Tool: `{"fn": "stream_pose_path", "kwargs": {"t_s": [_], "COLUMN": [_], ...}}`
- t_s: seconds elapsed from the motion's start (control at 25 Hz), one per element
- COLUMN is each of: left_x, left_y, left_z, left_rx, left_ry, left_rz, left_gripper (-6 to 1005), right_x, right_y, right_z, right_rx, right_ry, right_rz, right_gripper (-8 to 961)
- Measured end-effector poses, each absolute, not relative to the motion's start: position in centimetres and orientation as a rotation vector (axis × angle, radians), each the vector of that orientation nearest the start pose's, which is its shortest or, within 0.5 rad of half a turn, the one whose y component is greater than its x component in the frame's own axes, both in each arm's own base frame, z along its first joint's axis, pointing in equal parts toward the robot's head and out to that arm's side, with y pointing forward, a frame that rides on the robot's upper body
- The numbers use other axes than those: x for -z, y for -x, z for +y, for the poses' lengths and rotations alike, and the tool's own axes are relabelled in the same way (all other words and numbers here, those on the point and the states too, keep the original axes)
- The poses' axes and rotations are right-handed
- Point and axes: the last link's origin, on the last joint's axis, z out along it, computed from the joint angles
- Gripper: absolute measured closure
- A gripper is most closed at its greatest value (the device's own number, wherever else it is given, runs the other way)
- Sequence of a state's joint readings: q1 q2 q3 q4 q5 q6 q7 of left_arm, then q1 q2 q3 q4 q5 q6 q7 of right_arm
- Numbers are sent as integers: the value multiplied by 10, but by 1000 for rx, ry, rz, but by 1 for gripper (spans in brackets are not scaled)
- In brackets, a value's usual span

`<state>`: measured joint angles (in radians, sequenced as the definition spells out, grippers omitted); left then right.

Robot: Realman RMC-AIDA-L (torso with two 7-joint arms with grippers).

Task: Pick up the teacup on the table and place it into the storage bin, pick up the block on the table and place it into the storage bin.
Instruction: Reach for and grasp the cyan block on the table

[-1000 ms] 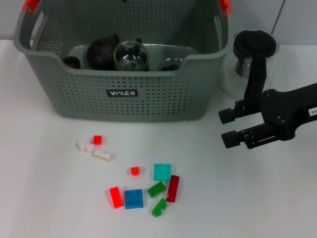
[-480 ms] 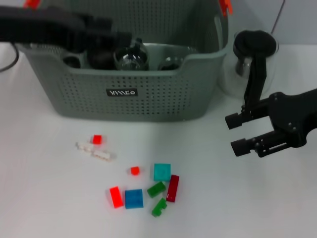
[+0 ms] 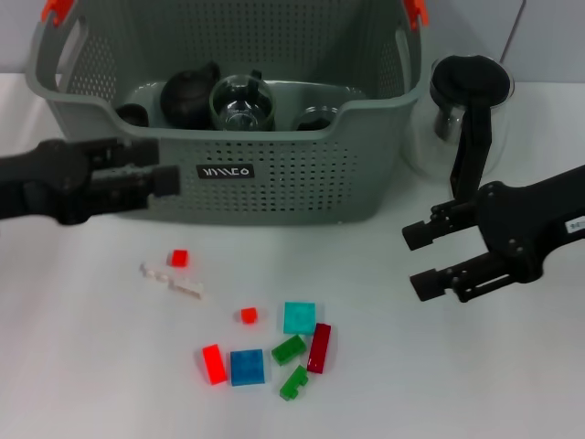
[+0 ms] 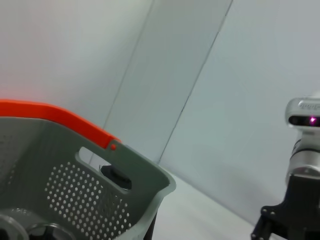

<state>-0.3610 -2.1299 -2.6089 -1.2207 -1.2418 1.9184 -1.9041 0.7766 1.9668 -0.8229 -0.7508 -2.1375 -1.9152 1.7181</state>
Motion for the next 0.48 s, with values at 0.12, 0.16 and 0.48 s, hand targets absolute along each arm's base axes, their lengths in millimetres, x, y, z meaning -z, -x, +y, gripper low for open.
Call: {"fn": "stream_pose_path", "kwargs": {"t_s": [0.12,0.16,0.48], "left_x": [-95,-94,-91], "left_y": [259,262,279], "left_z": [279,278,275], "left_rx": [918,924,917], "left_ry": [2593,2591,2597], "left_rz": [-890,-901,-949], "left_gripper": [329,327,188], "right_x": [-27,-24,-17], "right_y": [-179,-177,-163], "right_z": [350,351,357], "right_rx": [-366,-349,-267], "right_ry": [3253,3259,3272], "right_rz": [592,594,623], "right_gripper": [184,183,153]}}
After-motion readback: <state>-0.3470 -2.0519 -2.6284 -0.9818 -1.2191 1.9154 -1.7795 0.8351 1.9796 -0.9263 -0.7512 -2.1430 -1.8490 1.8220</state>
